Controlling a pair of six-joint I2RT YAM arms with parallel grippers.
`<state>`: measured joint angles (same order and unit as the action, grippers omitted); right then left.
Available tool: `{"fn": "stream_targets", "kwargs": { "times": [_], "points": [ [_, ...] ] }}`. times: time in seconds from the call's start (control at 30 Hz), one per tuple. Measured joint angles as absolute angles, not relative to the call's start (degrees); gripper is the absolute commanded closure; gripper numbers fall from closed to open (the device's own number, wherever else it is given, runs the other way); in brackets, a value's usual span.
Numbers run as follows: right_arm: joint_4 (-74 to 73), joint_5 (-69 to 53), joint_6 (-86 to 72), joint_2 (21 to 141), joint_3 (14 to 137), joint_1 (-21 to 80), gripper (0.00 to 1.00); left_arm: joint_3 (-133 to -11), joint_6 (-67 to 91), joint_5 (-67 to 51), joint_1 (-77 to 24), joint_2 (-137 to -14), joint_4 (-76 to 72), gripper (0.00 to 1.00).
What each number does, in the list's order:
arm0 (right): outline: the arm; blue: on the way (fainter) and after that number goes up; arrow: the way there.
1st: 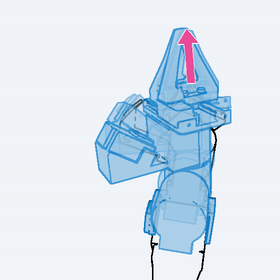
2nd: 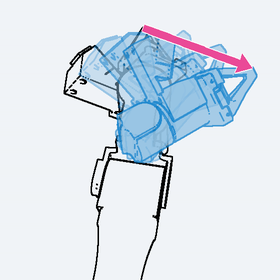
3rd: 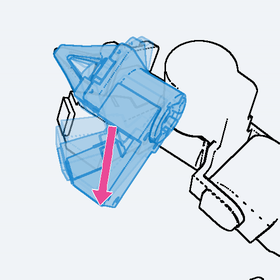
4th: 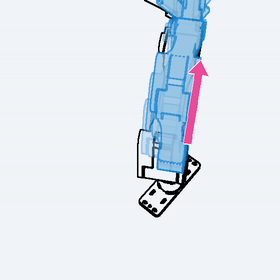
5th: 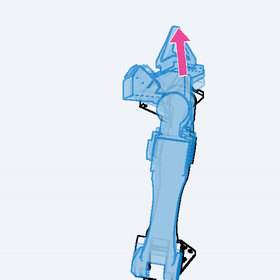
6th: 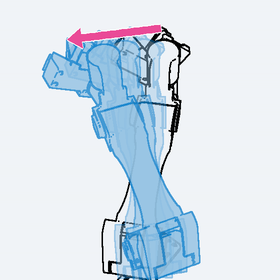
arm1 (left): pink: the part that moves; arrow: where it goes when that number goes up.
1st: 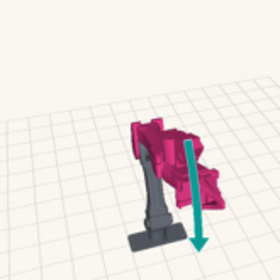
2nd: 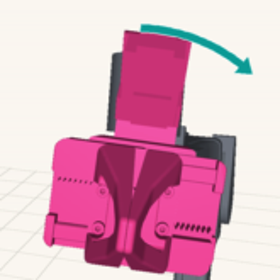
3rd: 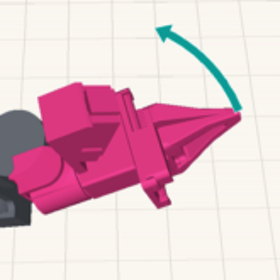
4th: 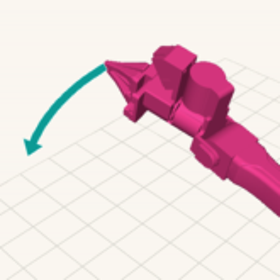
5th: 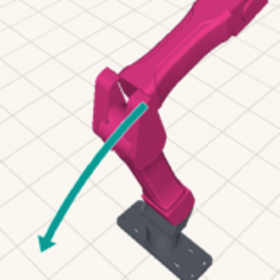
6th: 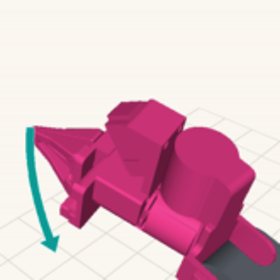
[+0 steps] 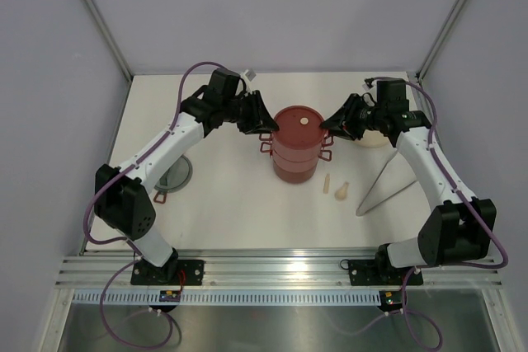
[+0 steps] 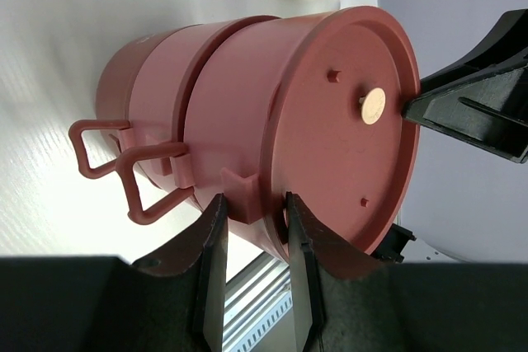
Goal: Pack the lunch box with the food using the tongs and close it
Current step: Place the packing box into the packing box.
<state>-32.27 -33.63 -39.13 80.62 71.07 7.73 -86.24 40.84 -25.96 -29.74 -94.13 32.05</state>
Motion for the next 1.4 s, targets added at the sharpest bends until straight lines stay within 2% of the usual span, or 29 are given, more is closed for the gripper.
{"fn": "stream_targets", "kwargs": {
  "times": [1.4],
  "points": [
    [-31.73,-33.69,-39.2,80.16,69.97,7.73,1.0,-83.09,40.84,-25.8,-30.0,-92.14,29.21,1.0]
  ]
}}
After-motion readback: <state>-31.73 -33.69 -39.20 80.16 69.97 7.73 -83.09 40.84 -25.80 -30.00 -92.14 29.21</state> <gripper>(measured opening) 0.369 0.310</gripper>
